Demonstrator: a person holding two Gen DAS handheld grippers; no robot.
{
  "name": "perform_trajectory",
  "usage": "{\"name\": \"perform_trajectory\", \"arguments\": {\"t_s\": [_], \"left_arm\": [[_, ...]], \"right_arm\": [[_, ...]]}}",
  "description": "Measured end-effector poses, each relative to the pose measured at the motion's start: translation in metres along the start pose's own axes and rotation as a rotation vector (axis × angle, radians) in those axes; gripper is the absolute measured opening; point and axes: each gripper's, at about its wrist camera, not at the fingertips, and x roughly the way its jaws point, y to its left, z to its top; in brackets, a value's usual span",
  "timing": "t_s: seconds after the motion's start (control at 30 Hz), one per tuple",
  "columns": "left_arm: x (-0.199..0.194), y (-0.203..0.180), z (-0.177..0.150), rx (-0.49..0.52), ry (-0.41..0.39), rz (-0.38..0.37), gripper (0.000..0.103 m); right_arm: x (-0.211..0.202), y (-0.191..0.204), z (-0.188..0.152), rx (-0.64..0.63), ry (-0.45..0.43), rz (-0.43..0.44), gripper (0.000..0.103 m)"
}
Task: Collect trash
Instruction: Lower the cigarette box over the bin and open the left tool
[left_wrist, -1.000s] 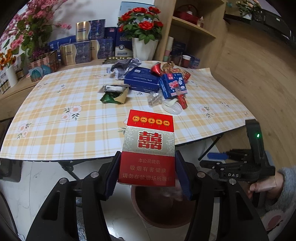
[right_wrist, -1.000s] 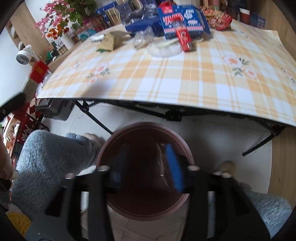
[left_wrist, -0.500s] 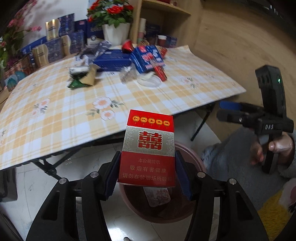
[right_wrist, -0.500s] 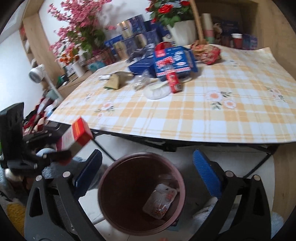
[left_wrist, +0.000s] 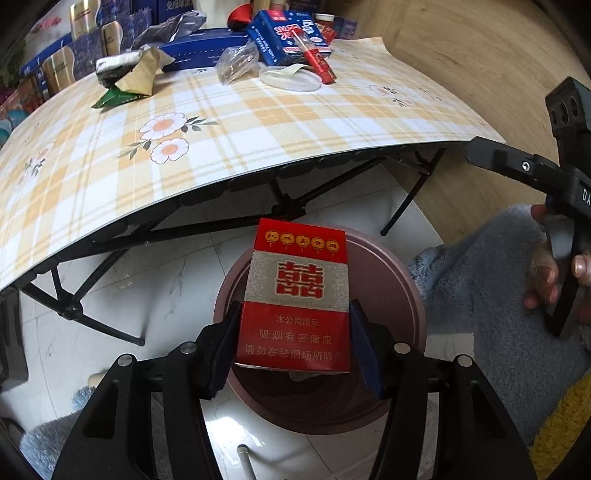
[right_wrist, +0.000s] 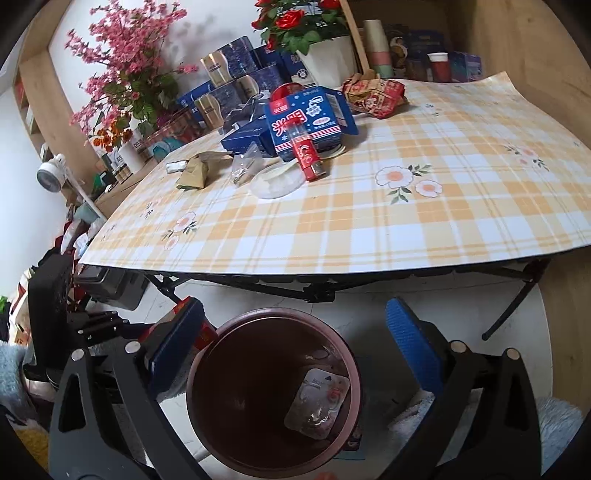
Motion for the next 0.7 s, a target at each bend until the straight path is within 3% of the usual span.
{"name": "perform_trajectory", "arguments": {"t_s": [0.23,0.37,0.7], "left_arm": [[0.000,-0.006,0.003,0.017,-0.007,0.002,0.059],[-0.006,-0.004,0.003,0.006,-0.034,0.033,0.077],[-0.044,0.033,0.002,-0.195,-0.206,0.160,0.087]], "right_arm": [[0.002,0.002,-0.001,-0.012,0.007,-0.003,0.097],[0.002,0.003,-0.001,-0.012,0.008,-0.005,0.097],[0.002,0.002,-0.001,-0.013,0.004,-0.010,0.097]]}}
